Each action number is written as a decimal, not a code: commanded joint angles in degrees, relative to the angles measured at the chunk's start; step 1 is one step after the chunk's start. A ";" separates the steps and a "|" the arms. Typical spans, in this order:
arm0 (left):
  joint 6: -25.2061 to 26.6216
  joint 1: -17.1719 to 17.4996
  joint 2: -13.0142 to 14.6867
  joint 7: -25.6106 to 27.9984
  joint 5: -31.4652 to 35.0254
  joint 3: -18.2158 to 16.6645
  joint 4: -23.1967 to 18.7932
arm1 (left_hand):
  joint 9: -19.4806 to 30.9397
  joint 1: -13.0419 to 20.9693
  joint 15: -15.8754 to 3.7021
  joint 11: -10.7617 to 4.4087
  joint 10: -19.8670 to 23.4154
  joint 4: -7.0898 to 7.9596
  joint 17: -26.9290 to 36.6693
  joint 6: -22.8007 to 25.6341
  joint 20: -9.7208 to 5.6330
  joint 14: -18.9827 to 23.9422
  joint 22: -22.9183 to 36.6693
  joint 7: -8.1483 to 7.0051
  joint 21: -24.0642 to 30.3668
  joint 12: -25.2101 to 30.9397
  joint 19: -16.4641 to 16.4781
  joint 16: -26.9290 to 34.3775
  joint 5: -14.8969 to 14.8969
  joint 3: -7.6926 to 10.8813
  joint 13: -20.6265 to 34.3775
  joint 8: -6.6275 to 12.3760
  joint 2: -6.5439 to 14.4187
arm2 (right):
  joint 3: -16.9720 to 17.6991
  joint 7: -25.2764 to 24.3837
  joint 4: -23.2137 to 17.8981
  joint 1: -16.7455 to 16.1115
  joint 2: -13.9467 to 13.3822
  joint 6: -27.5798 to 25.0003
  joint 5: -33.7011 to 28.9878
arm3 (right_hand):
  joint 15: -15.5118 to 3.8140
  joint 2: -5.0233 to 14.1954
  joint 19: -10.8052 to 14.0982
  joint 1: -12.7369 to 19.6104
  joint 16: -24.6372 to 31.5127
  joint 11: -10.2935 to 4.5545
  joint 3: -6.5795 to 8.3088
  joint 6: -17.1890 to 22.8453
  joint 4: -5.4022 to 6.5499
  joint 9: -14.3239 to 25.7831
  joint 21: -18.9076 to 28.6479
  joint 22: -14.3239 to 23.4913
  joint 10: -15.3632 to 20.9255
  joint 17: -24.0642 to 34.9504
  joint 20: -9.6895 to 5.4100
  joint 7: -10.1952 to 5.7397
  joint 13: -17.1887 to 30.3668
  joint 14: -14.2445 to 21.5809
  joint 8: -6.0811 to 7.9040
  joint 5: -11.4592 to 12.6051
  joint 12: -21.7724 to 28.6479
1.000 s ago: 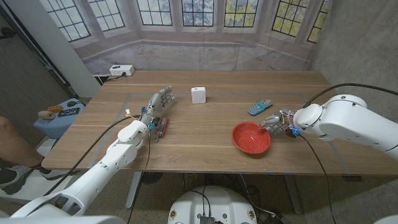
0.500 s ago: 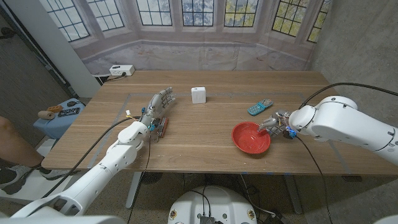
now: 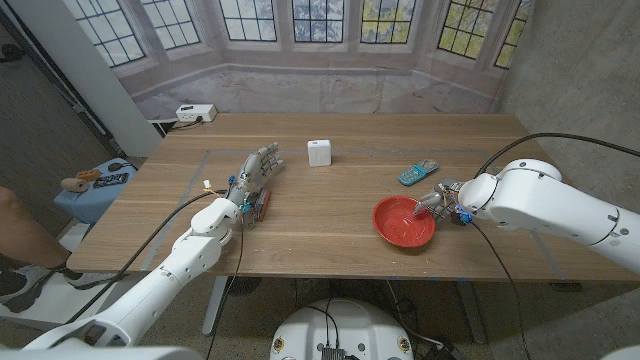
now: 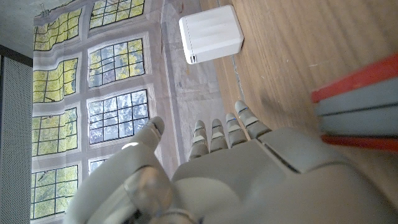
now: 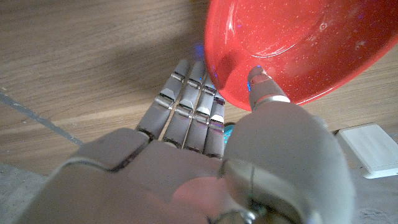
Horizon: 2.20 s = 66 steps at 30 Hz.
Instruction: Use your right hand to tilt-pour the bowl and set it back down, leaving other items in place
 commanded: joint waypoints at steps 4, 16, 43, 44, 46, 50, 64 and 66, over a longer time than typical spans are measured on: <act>0.13 0.97 0.25 1.20 0.13 -0.27 -0.91 | 0.19 -0.16 -0.08 -0.17 0.52 -0.46 0.21 0.77 0.01 0.55 0.16 0.08 -0.29 0.33 0.70 0.17 0.39 0.08 0.18 0.14 -0.03 | -3.38 -0.70 1.18 1.11 1.97 -0.60 -3.91 | -4.91 0.27 1.12 1.04 1.20 -0.86 -0.31 2.01 0.18 0.55 0.49 0.13 1.61 1.17 -0.33 -0.51 1.04 1.37 0.50 0.03 1.57; 0.29 0.79 -0.04 1.28 0.13 -0.05 -0.67 | 0.21 -0.18 -0.08 -0.16 0.71 -0.59 0.23 0.99 0.14 0.67 0.18 -0.05 -0.51 0.35 0.83 0.10 0.40 0.18 0.20 0.11 -0.03 | -3.92 -2.00 1.44 0.48 2.85 -1.30 -5.88 | -6.97 0.69 2.83 2.59 2.50 -2.80 -0.37 5.31 0.14 1.11 1.18 0.23 5.10 2.19 -1.44 -2.03 2.84 4.37 1.33 0.03 4.80; 0.88 -0.08 -0.41 1.36 -0.04 -0.03 0.79 | 0.27 -0.20 0.14 -0.29 1.40 -0.90 0.27 1.40 0.49 1.20 0.22 -0.09 -1.00 0.47 1.14 0.09 0.44 0.41 0.26 0.04 0.02 | -6.58 -3.83 4.52 0.93 5.92 -0.67 -10.58 | -9.19 1.88 8.08 11.33 5.40 -6.44 0.71 14.97 -0.77 3.60 3.89 0.58 12.36 5.47 -6.00 -5.73 9.36 14.20 4.91 0.09 13.73; 0.91 -0.22 -0.45 1.32 0.03 0.04 0.92 | 0.27 -0.20 0.16 -0.29 1.41 -0.90 0.27 1.40 0.43 1.21 0.23 -0.12 -1.00 0.47 1.18 0.09 0.44 0.41 0.26 0.04 0.03 | -6.49 -3.79 4.60 0.88 5.95 -0.63 -10.59 | -9.19 1.78 8.17 11.79 5.37 -6.43 0.73 15.70 -0.76 3.76 3.99 0.60 12.65 5.59 -6.13 -5.86 9.61 14.53 5.24 0.05 14.04; 0.96 -0.48 -0.60 1.19 0.03 0.14 1.16 | 0.27 -0.19 0.17 -0.29 1.43 -0.93 0.27 1.51 0.50 1.25 0.23 -0.07 -1.04 0.46 1.20 0.09 0.44 0.44 0.27 0.07 0.03 | -6.40 -3.81 4.74 0.76 5.99 -0.42 -10.73 | -9.19 1.70 8.54 12.26 5.33 -6.54 0.71 16.30 -0.56 3.80 4.27 0.64 13.37 5.79 -6.40 -6.18 10.01 15.26 5.42 -0.04 14.63; 1.14 -1.05 -0.78 0.96 0.17 0.38 1.62 | 0.28 -0.23 0.17 -0.22 1.58 -0.94 0.29 1.58 0.55 1.28 0.24 -0.08 -1.09 0.50 1.28 0.08 0.44 0.46 0.28 0.06 0.05 | -6.33 -3.32 5.02 0.88 5.86 0.03 -10.78 | -9.19 1.50 8.81 12.63 5.20 -6.74 0.64 17.22 -0.41 3.75 4.53 0.69 13.69 5.96 -6.62 -6.63 10.37 15.92 5.68 -0.12 15.01; 1.55 -1.59 -1.25 0.96 0.15 0.66 2.29 | 0.29 -0.29 0.19 -0.16 1.80 -0.98 0.32 1.70 0.60 1.41 0.25 -0.07 -1.28 0.52 1.41 0.06 0.44 0.53 0.29 0.03 0.08 | -5.77 -2.98 4.45 0.75 5.49 0.64 -11.53 | -9.22 1.14 8.85 13.49 4.72 -6.82 0.53 18.30 -0.18 3.61 4.95 0.78 14.26 6.35 -6.93 -6.76 10.63 17.12 5.88 -0.14 15.35; 1.52 -1.73 -1.35 0.91 0.14 0.68 2.60 | 0.29 -0.30 0.21 -0.13 1.82 -0.97 0.33 1.70 0.63 1.41 0.25 -0.05 -1.31 0.51 1.41 0.06 0.44 0.54 0.30 0.02 0.09 | -5.86 -2.78 4.34 1.01 5.50 0.54 -11.59 | -9.21 1.12 8.88 13.54 4.67 -6.85 0.51 18.41 -0.15 3.60 5.00 0.79 14.29 6.38 -6.99 -6.92 10.60 17.20 5.90 -0.14 15.34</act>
